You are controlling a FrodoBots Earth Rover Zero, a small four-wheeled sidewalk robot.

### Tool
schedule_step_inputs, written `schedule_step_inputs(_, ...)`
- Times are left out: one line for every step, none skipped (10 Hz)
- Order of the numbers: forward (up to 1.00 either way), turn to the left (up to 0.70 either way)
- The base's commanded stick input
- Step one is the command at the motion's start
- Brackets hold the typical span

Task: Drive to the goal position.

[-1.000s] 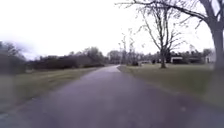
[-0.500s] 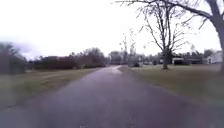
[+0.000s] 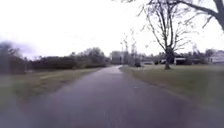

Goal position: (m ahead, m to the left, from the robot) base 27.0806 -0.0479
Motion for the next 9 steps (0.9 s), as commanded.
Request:
schedule_step_inputs(1.00, 0.00)
schedule_step_inputs(1.00, 0.00)
schedule_step_inputs(1.00, 0.00)
schedule_step_inputs(1.00, 0.00)
schedule_step_inputs(1.00, 0.00)
schedule_step_inputs(1.00, 0.00)
schedule_step_inputs(1.00, 0.00)
schedule_step_inputs(1.00, 0.00)
schedule_step_inputs(1.00, 0.00)
